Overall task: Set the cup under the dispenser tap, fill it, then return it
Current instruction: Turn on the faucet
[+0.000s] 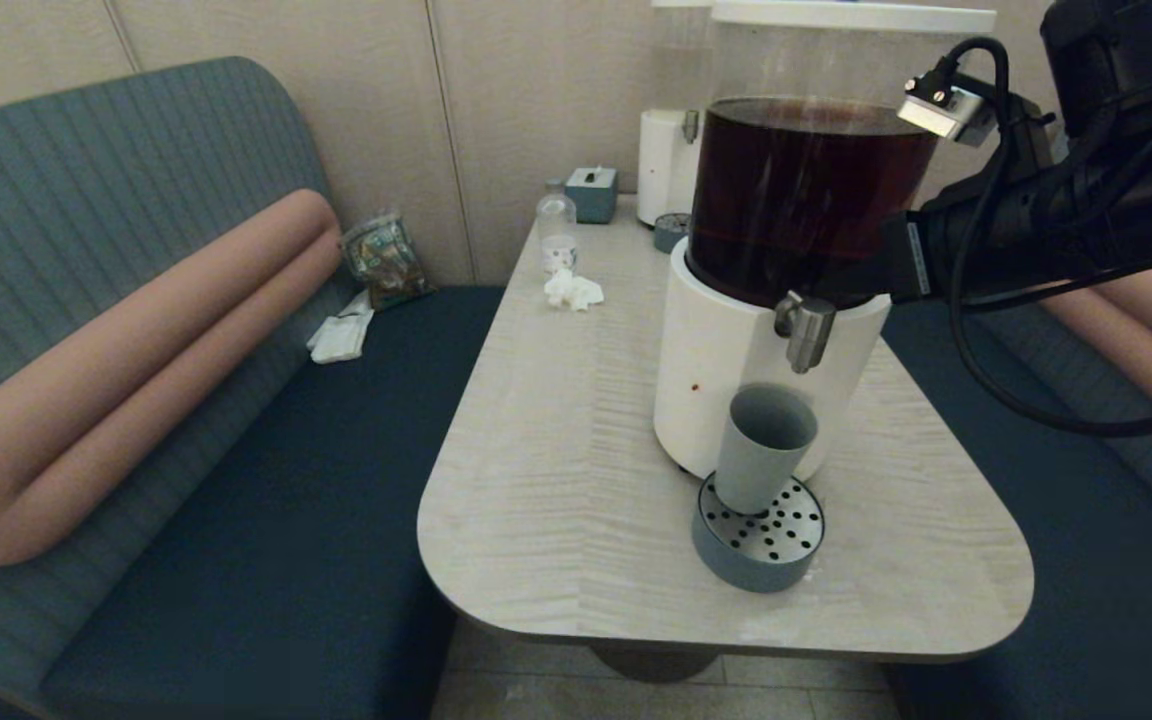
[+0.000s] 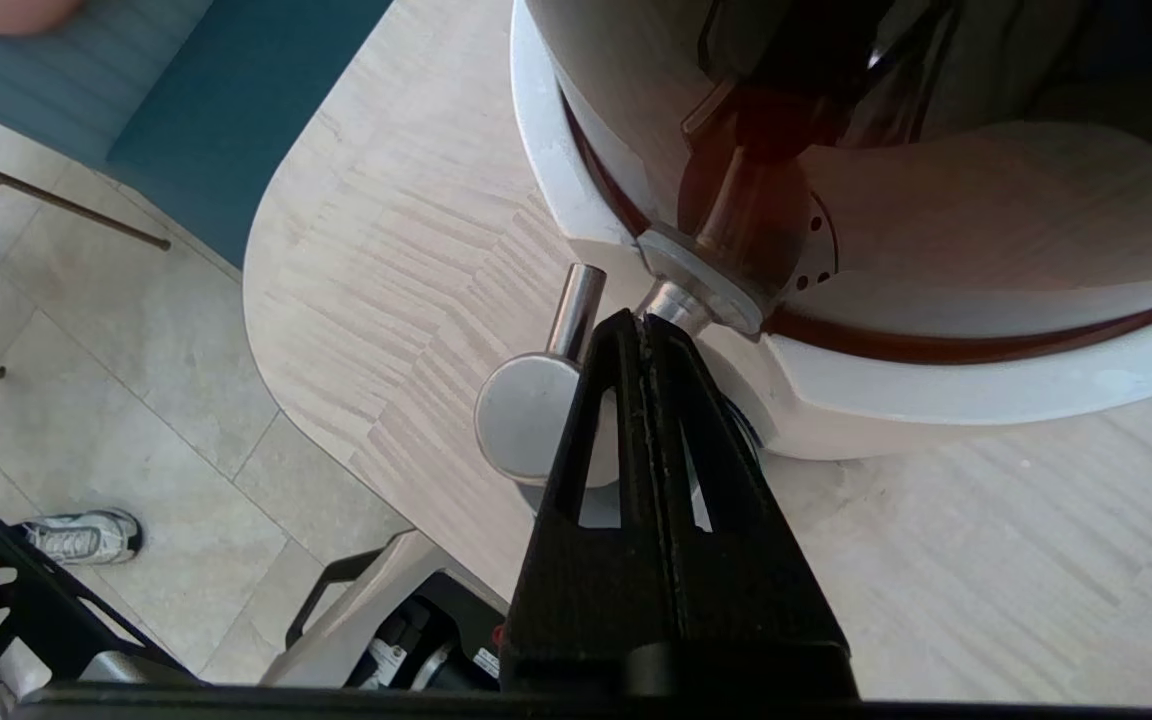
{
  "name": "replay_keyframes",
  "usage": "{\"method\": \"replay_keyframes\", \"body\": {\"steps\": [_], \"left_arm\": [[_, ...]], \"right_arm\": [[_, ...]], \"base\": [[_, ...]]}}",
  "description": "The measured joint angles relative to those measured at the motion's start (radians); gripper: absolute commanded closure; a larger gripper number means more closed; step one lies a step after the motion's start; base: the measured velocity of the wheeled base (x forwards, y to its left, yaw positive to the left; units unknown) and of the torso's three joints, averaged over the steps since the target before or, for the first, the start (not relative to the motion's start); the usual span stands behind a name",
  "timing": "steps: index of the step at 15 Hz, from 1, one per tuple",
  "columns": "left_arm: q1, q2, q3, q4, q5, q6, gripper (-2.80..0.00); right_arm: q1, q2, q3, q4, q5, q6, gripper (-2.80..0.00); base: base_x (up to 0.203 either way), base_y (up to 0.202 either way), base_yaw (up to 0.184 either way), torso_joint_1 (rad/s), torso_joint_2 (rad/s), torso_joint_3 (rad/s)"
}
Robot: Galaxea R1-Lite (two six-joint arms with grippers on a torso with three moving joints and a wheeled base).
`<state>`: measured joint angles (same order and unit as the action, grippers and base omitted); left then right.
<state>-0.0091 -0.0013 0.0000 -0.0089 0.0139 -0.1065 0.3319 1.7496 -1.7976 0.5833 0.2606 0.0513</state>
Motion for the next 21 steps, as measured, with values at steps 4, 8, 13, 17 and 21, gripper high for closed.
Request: {"method": "replay_keyframes", "body": {"steps": [4,8,13,17,21], "left_arm": [[0.000,0.000,0.000,0.000,0.000,0.000,0.00],[0.000,0.000,0.000,0.001,0.000,0.000,0.00],[0.000,0.000,0.000,0.000,0.000,0.000,0.00],[0.000,0.000,0.000,0.001,0.000,0.000,0.00],[0.000,0.000,0.000,0.000,0.000,0.000,0.00]], "right_arm": [[0.000,0.004,0.014,-0.020,-0.003,-0.001,0.00],[0.001,0.009,0.018,-0.019,-0.005,-0.002,0.00],[0.002,0.013,0.019,-0.019,-0.003,-0.004,0.00],[0.009,0.017,0.019,-0.021,-0.004,-0.005,0.00],[0.015,0.018,0.019,-0.027,-0.003,-0.007,0.00]], "base": [[0.000,0.000,0.000,0.000,0.00,0.000],[0.000,0.000,0.000,0.000,0.00,0.000],[0.000,0.000,0.000,0.000,0.00,0.000],[0.000,0.000,0.000,0.000,0.00,0.000],[0.000,0.000,0.000,0.000,0.00,0.000]]}}
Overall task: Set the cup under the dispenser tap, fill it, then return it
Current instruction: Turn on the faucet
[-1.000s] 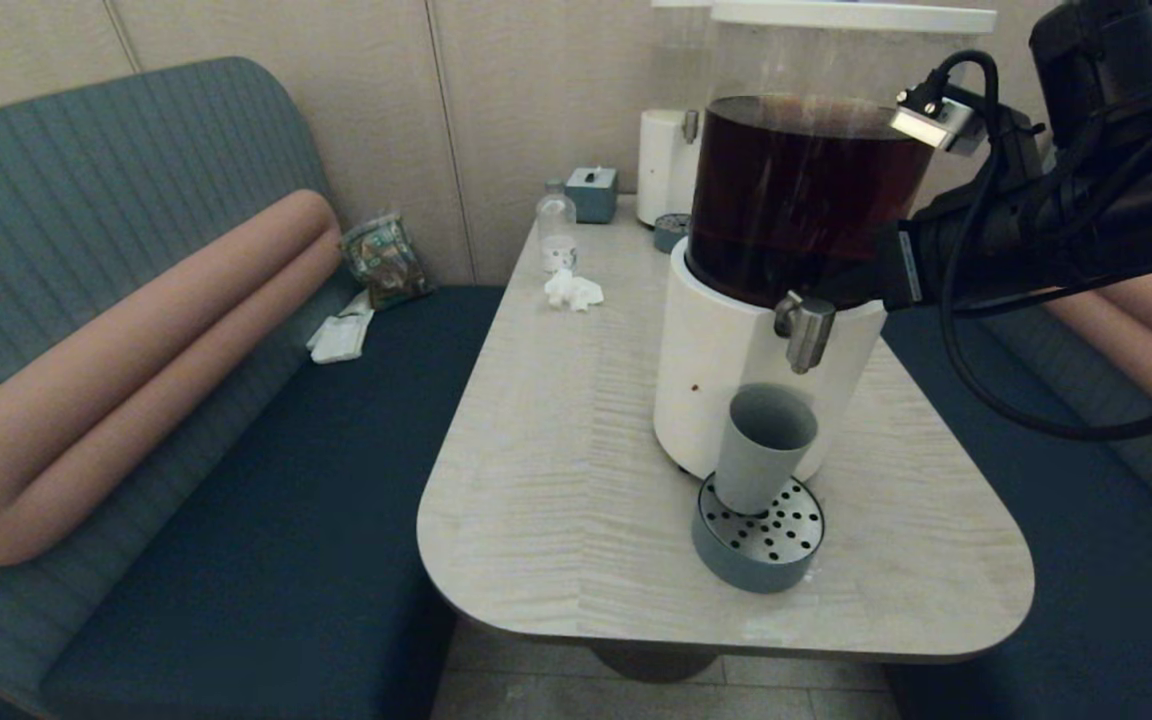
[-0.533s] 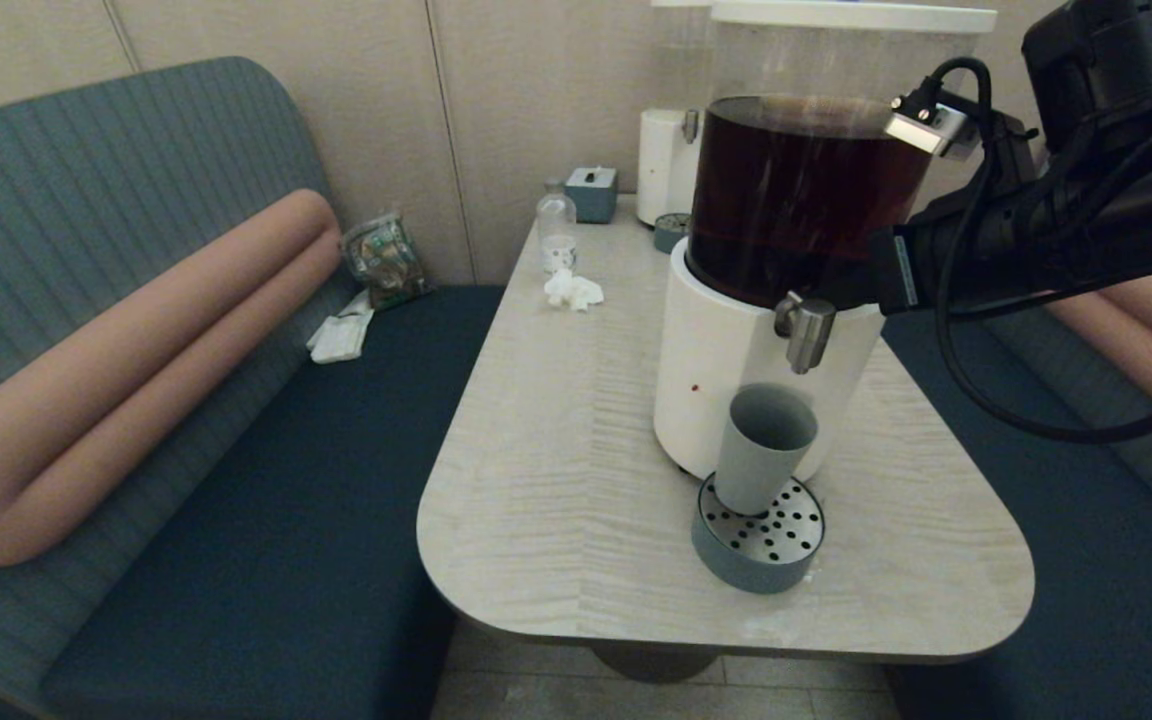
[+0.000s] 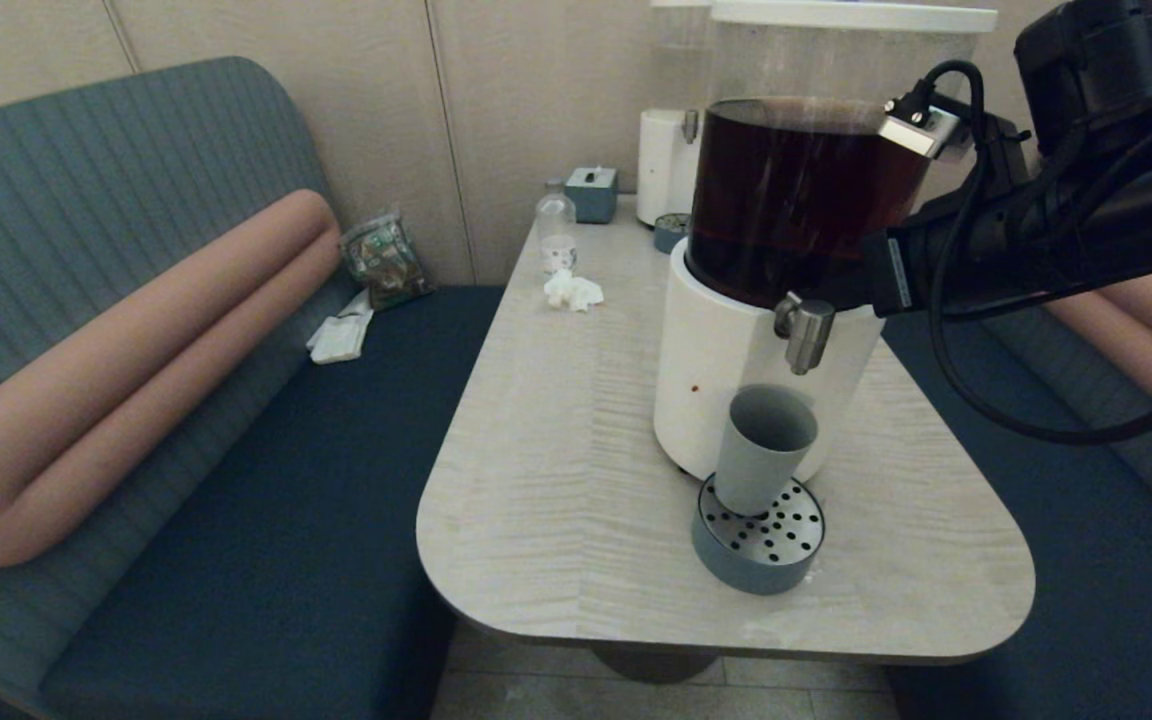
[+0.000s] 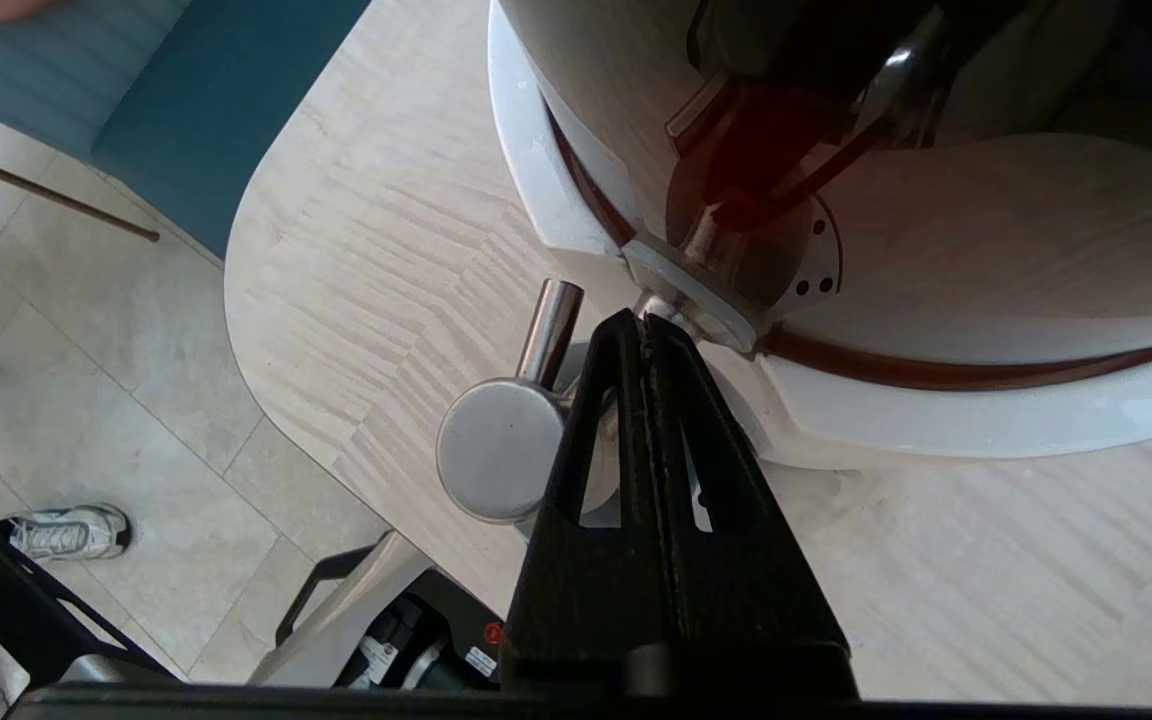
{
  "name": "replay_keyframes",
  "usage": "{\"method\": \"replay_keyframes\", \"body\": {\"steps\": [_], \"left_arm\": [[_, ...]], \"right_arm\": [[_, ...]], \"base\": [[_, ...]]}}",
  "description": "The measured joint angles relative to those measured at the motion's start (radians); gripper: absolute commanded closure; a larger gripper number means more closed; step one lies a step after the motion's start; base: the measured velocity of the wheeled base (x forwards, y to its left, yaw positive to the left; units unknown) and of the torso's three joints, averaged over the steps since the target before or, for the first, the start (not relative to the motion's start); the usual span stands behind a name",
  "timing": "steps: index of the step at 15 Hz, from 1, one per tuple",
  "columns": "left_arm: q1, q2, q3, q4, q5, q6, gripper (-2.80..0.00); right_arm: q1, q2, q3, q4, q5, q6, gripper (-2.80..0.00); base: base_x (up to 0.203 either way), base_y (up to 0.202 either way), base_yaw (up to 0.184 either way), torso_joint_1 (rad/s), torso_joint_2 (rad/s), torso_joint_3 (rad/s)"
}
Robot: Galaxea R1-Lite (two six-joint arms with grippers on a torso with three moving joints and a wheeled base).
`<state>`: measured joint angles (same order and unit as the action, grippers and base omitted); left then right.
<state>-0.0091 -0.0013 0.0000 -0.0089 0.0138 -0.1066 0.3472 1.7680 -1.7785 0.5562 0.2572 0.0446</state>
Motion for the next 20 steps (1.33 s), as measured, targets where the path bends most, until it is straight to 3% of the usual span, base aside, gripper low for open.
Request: {"method": "replay_keyframes", "body": {"steps": [20], "left_arm": [[0.000,0.000,0.000,0.000,0.000,0.000,0.00]], "right_arm": [[0.043,-0.001,0.039,-0.045,0.007,-0.012,0.00]], "base": [[0.000,0.000,0.000,0.000,0.00,0.000]]}}
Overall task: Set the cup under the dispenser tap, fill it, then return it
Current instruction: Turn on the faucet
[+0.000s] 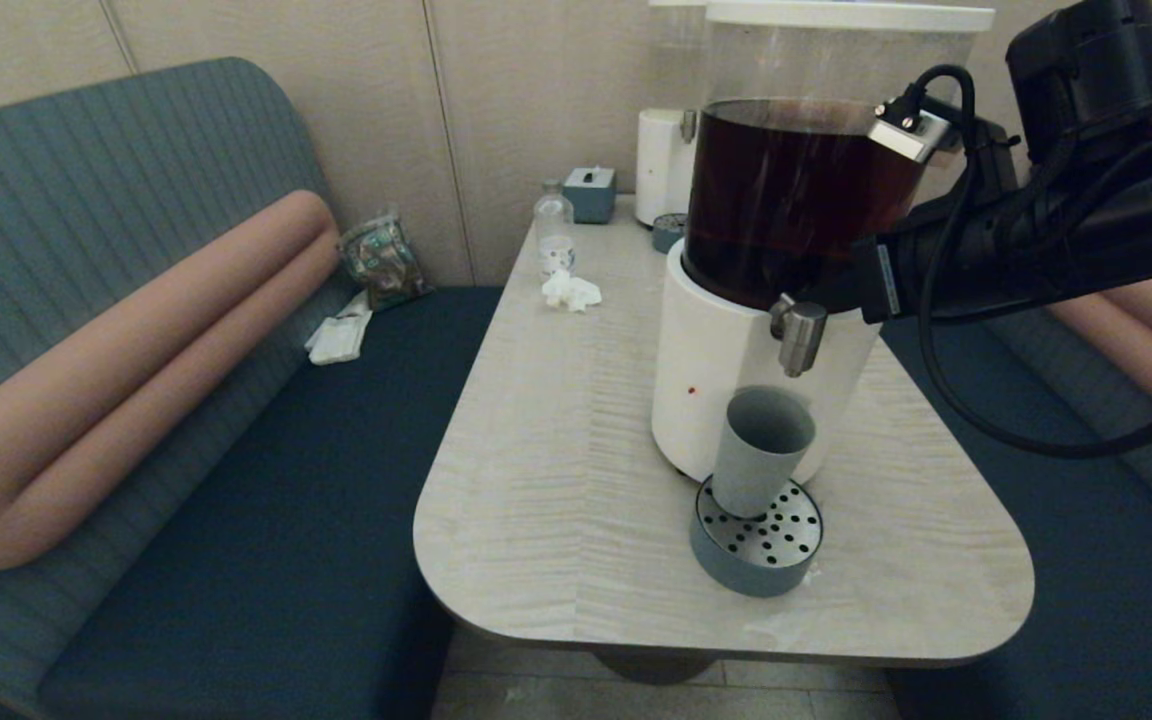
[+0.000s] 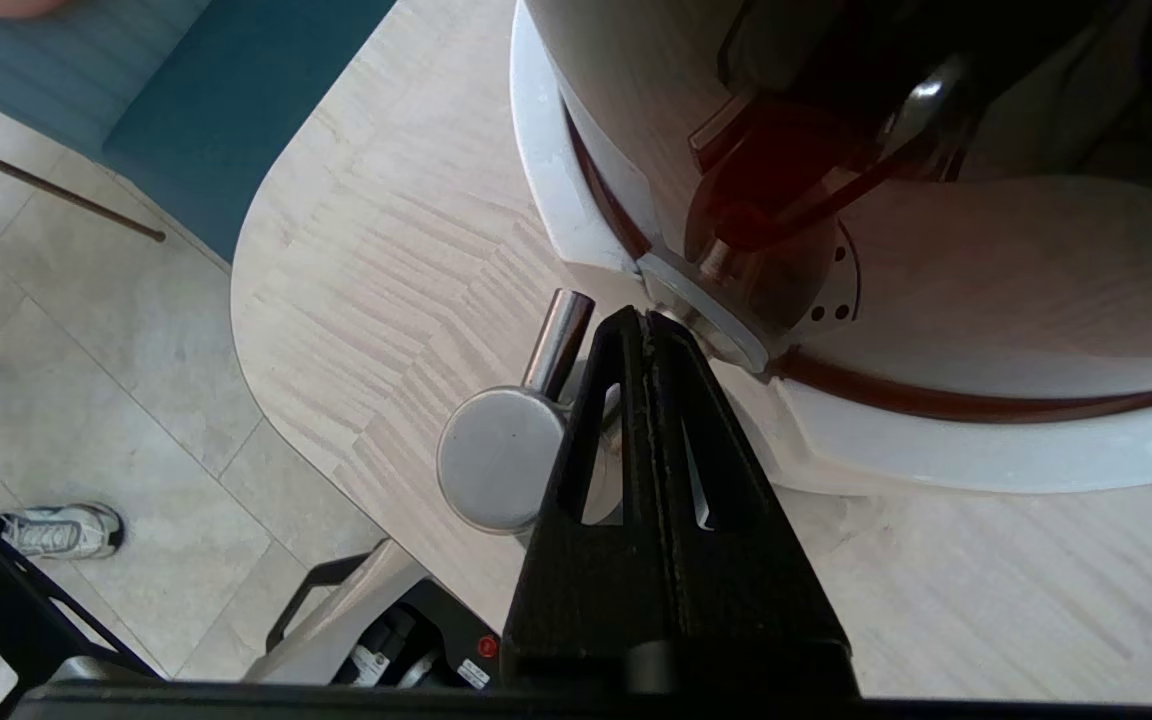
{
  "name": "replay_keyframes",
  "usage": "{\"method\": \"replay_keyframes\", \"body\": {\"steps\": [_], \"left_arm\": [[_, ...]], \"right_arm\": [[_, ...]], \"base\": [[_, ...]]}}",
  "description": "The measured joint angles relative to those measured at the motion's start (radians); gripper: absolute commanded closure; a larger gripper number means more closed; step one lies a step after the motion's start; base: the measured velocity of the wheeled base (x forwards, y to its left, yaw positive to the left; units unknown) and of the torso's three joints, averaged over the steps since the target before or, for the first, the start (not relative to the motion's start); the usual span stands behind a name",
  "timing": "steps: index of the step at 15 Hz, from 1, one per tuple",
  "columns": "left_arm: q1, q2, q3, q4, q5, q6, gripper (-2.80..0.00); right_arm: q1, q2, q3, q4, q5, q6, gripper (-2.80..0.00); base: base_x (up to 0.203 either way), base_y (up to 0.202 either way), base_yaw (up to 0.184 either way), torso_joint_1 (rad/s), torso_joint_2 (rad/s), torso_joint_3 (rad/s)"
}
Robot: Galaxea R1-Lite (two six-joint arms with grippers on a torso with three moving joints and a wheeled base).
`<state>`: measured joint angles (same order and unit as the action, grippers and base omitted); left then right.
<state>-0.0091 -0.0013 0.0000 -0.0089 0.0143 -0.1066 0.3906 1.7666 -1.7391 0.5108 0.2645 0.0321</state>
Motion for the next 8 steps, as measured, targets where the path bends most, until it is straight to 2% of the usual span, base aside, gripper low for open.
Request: {"method": "replay_keyframes", "body": {"steps": [8], "left_arm": [[0.000,0.000,0.000,0.000,0.000,0.000,0.00]], "right_arm": [[0.002,0.005,-0.010,-0.015,0.003,-0.008,0.00]], "base": [[0.000,0.000,0.000,0.000,0.00,0.000]]}}
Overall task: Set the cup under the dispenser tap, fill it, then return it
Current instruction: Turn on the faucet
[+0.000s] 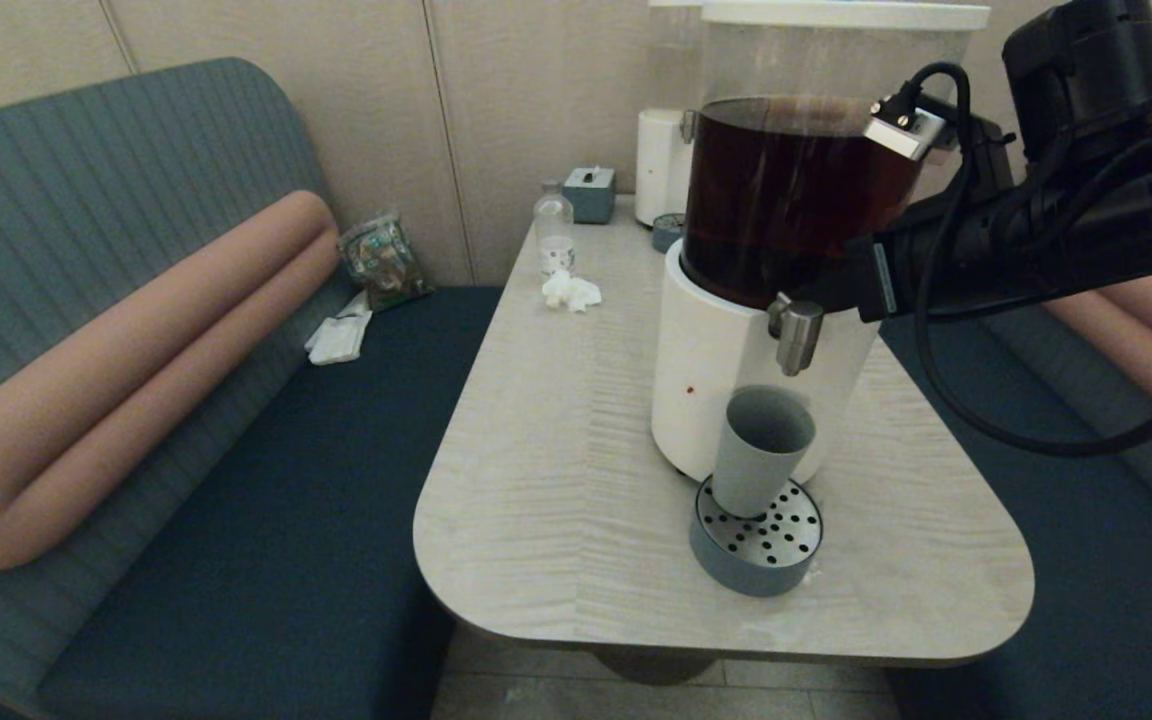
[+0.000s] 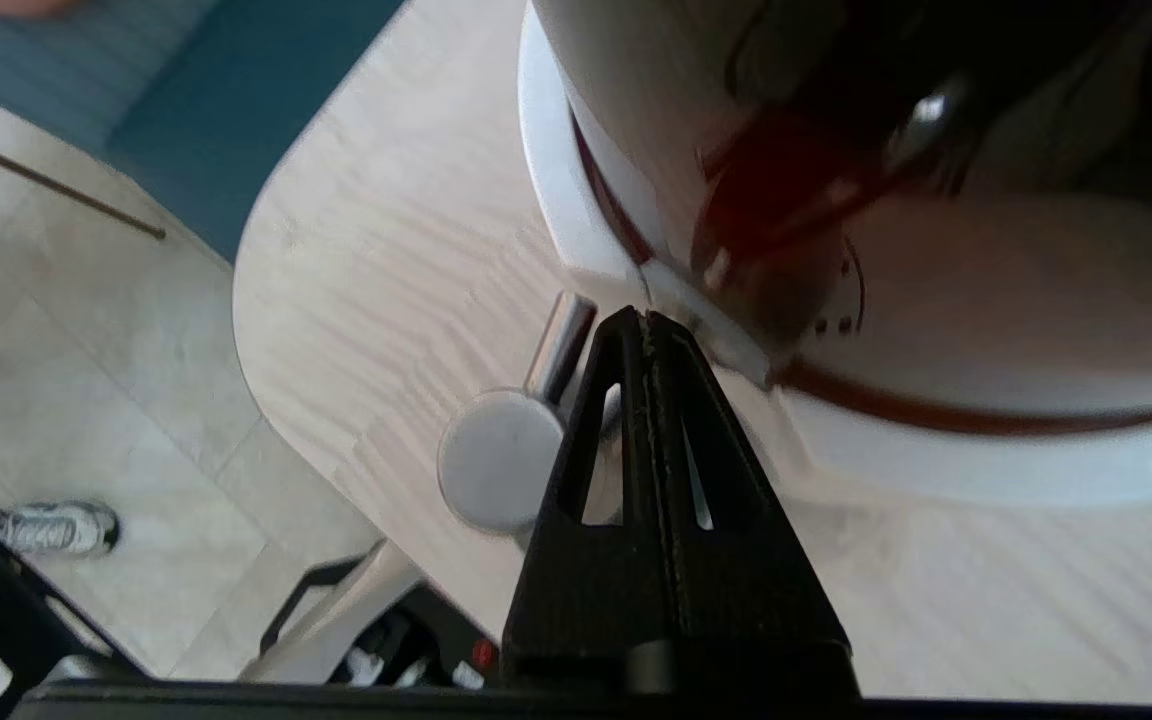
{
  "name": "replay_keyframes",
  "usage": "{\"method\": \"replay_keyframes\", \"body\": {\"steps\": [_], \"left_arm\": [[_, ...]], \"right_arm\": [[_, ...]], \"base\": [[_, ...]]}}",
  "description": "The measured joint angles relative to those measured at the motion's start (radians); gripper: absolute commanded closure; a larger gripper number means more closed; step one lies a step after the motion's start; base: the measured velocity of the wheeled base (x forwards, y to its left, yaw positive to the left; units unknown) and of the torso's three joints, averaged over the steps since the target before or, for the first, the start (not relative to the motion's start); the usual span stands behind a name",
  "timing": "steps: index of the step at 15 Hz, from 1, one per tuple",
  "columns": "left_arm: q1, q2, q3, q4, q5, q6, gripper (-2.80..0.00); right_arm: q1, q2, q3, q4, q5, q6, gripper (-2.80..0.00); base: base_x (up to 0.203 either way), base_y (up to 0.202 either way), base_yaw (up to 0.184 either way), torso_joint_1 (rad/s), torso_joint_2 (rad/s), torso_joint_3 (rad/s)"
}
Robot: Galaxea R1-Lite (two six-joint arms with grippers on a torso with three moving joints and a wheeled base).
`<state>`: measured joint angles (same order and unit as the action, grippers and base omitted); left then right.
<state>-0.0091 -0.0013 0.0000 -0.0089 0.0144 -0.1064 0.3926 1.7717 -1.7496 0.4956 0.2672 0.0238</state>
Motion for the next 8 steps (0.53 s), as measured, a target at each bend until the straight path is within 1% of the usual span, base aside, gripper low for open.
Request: {"method": "replay_keyframes", "body": {"steps": [2,8], "left_arm": [[0.000,0.000,0.000,0.000,-0.001,0.000,0.00],[0.000,0.000,0.000,0.000,-0.001,0.000,0.00]], "right_arm": [[0.006,0.002,0.003,-0.036,0.009,0.000,0.00],[-0.002,0.008,0.010,-0.039,-0.008,-0.023,0.00]], "base": [[0.000,0.000,0.000,0.000,0.00,0.000],[0.000,0.000,0.000,0.000,0.00,0.000]]}}
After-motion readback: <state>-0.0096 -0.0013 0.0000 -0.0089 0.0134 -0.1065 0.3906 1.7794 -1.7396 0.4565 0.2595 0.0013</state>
